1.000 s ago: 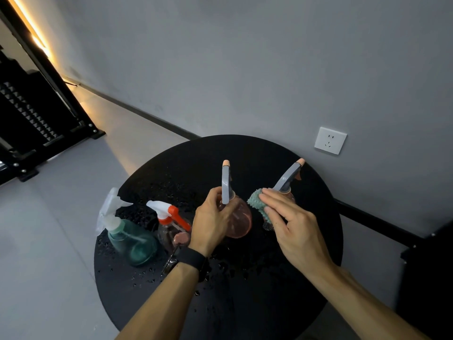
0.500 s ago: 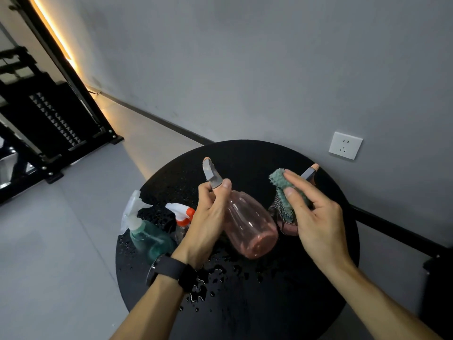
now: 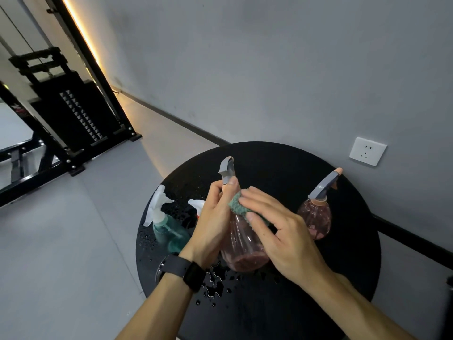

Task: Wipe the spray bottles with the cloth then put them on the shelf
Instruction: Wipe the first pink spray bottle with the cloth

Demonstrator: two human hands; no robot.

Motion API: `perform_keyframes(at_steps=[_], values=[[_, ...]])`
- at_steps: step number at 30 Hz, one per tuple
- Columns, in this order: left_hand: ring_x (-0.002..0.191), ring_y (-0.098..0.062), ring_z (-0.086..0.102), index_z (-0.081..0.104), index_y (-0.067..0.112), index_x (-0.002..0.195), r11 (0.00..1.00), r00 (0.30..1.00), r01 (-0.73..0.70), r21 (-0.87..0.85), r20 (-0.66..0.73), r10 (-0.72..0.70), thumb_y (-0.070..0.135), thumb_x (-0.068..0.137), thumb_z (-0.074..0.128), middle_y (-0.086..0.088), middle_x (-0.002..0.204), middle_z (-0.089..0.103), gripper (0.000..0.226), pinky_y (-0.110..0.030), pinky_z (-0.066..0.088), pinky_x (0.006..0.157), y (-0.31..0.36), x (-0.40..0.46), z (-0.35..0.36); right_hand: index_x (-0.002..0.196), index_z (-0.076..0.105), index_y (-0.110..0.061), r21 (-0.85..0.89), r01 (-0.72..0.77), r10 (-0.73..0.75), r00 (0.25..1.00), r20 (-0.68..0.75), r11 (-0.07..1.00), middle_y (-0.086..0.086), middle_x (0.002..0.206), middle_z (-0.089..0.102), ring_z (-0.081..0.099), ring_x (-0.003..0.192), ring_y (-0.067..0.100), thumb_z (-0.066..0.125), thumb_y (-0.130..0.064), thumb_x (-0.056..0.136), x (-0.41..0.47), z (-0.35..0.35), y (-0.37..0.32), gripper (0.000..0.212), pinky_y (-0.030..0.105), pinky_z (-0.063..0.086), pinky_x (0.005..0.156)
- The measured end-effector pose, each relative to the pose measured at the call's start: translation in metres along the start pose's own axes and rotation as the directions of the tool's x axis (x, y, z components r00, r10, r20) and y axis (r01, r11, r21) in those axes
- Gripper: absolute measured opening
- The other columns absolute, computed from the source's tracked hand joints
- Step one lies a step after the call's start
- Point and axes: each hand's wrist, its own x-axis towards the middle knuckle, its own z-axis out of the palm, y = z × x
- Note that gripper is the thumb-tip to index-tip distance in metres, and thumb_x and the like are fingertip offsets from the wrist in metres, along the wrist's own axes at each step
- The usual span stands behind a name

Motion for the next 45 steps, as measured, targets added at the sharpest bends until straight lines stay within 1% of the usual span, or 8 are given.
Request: perform_keyframes(at_steps=[6, 11, 17, 23, 28, 31, 39, 45], values=[[0.073, -0.011, 0.065, 0.056, 0.011, 0.101, 0.998, 0.998, -0.018, -0.056, -0.058, 0.015, 0.047, 0.097, 0.055, 0.003, 0.078, 0.066, 0.037, -0.032, 0.051, 0.072, 0.004, 0.004, -0.003, 0.129, 0.061, -0.009, -0.075, 0.134, -0.134, 0.991, 0.006, 0.988, -0.003, 0.140, 0.054, 0.041, 0.137, 0.008, 0.056, -0.011, 0.096, -0.015, 0.001, 0.000, 0.034, 0.026, 0.035, 0.112], [0.076, -0.020, 0.066, 0.055, 0.005, 0.116, 0.991, 0.995, 0.000, -0.136, -0.097, -0.013, 0.049, 0.096, 0.055, -0.009, 0.091, 0.068, 0.049, -0.036, 0.057, 0.073, 0.012, 0.006, -0.003, 0.124, 0.063, -0.005, -0.138, 0.244, -0.246, 0.969, 0.005, 0.960, 0.003, 0.138, 0.056, 0.045, 0.136, 0.015, 0.053, -0.012, 0.094, -0.035, -0.003, 0.001, 0.033, 0.029, 0.039, 0.110], [0.071, -0.019, 0.066, 0.050, 0.009, 0.118, 0.983, 0.995, 0.044, -0.179, -0.084, -0.060, 0.052, 0.095, 0.054, -0.012, 0.090, 0.064, 0.048, -0.038, 0.057, 0.071, 0.016, 0.006, -0.006, 0.121, 0.064, -0.001, -0.165, 0.270, -0.275, 0.961, -0.013, 0.949, 0.008, 0.135, 0.058, 0.046, 0.135, 0.019, 0.053, -0.012, 0.095, -0.049, -0.001, 0.008, 0.030, 0.030, 0.042, 0.108], [0.088, -0.026, 0.067, 0.047, 0.004, 0.135, 0.985, 0.996, 0.063, -0.163, -0.059, -0.074, 0.062, 0.080, 0.070, -0.030, 0.119, 0.058, 0.084, -0.036, 0.056, 0.077, 0.016, 0.005, -0.004, 0.125, 0.061, -0.005, -0.130, 0.237, -0.246, 0.968, -0.059, 0.963, 0.005, 0.137, 0.056, 0.045, 0.135, 0.016, 0.052, -0.013, 0.095, -0.039, 0.000, 0.005, 0.032, 0.028, 0.039, 0.110], [0.069, -0.007, 0.066, 0.052, 0.009, 0.108, 0.998, 1.000, 0.024, -0.054, -0.012, -0.025, 0.042, 0.095, 0.060, 0.004, 0.078, 0.066, 0.037, -0.025, 0.055, 0.067, 0.009, 0.001, -0.001, 0.128, 0.058, -0.007, -0.116, 0.215, -0.221, 0.974, -0.046, 0.970, 0.003, 0.139, 0.054, 0.044, 0.137, 0.015, 0.052, -0.011, 0.095, -0.027, 0.002, 0.003, 0.034, 0.029, 0.037, 0.112], [0.078, -0.013, 0.062, 0.054, 0.013, 0.099, 1.000, 0.999, 0.023, 0.001, 0.027, -0.023, 0.044, 0.092, 0.065, -0.003, 0.088, 0.060, 0.034, -0.033, 0.054, 0.079, 0.003, -0.005, 0.003, 0.128, 0.058, -0.005, -0.103, 0.166, -0.171, 0.984, -0.042, 0.981, 0.002, 0.139, 0.053, 0.042, 0.137, 0.012, 0.052, -0.008, 0.095, -0.020, 0.000, 0.003, 0.034, 0.024, 0.035, 0.112], [0.103, -0.019, 0.071, 0.066, 0.012, 0.112, 0.989, 0.993, -0.009, 0.145, 0.121, -0.008, 0.048, 0.098, 0.052, -0.008, 0.109, 0.072, 0.041, -0.029, 0.058, 0.089, 0.001, -0.012, 0.008, 0.130, 0.055, -0.008, -0.034, 0.112, -0.112, 0.993, -0.019, 0.993, 0.001, 0.140, 0.053, 0.042, 0.137, 0.010, 0.057, -0.003, 0.093, -0.015, -0.015, 0.008, 0.037, 0.025, 0.035, 0.112], [0.093, -0.023, 0.067, 0.063, 0.011, 0.112, 0.997, 0.996, 0.016, 0.081, 0.084, -0.023, 0.051, 0.097, 0.051, -0.013, 0.103, 0.068, 0.045, -0.046, 0.055, 0.092, 0.002, -0.013, 0.012, 0.129, 0.058, -0.002, -0.071, 0.125, -0.128, 0.991, -0.040, 0.990, 0.004, 0.140, 0.053, 0.044, 0.136, 0.015, 0.059, 0.002, 0.092, -0.034, -0.016, 0.009, 0.037, 0.028, 0.038, 0.111]])
